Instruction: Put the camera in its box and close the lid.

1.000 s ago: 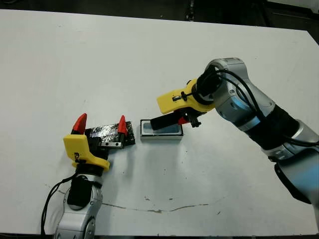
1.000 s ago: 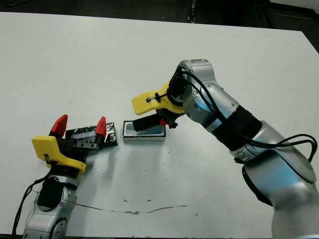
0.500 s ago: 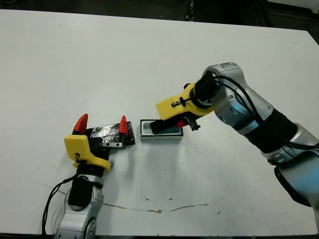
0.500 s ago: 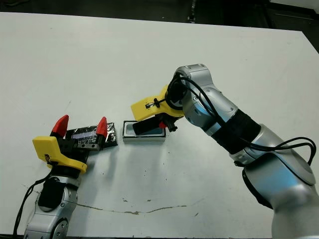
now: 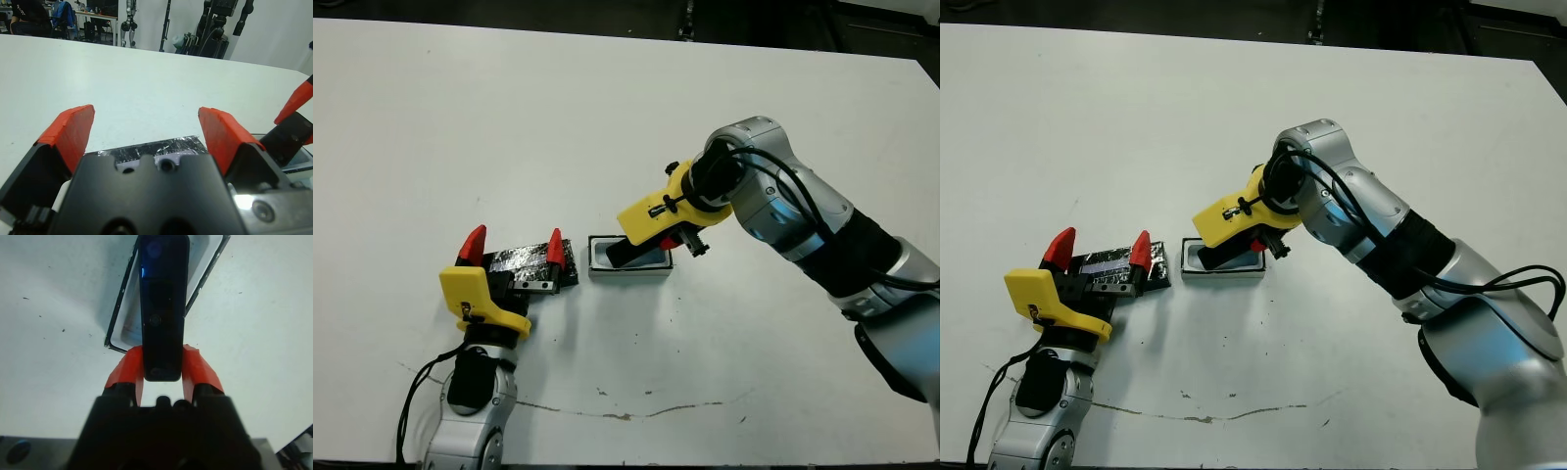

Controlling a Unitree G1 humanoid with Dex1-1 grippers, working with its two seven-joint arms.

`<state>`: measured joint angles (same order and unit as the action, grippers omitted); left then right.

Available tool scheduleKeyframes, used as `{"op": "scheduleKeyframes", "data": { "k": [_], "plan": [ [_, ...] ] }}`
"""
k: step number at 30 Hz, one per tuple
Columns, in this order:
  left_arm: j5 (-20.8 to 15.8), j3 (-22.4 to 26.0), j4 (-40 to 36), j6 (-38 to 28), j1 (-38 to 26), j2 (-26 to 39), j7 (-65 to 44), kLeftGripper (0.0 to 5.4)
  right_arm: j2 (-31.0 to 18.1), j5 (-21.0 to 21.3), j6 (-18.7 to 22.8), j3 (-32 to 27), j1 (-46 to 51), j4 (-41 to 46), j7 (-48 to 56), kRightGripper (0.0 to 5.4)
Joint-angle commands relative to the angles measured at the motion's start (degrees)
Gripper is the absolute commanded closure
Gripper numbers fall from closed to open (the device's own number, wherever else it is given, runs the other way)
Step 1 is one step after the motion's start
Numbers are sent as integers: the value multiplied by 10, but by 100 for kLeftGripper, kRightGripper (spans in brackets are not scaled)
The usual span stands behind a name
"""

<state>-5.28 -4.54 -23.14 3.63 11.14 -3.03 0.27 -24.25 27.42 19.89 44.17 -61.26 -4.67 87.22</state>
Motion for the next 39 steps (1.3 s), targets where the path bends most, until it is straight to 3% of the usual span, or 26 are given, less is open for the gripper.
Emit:
{"op": "scheduleKeyframes", "data": {
  "k": [1, 6, 12, 17, 26, 30, 39],
  "plan": [
    [6, 0, 5, -6, 9, -2, 3, 0, 11, -30, -1, 17, 11, 2, 48, 374],
    [7, 0, 4, -2, 8, -2, 4, 0, 13, -49, -26, 28, -4, -17, 53, 374],
    [-2, 0, 5, -4, 8, -5, 2, 0, 22, -66, 20, 49, -23, -27, 53, 374],
    [2, 0, 4, -4, 10, -7, 5, 0, 27, -45, 25, 44, -15, -25, 42, 374],
    [4, 1, 4, -1, 10, -5, 4, 0, 32, -28, 85, 29, -3, -11, 15, 374],
    [6, 1, 1, 0, 11, -5, 6, 0, 34, -46, 58, 6, -27, -39, 14, 374],
    [1, 2, 4, -3, 12, -7, 5, 0, 28, -90, 161, -52, -35, -67, 16, 374]
  ]
}}
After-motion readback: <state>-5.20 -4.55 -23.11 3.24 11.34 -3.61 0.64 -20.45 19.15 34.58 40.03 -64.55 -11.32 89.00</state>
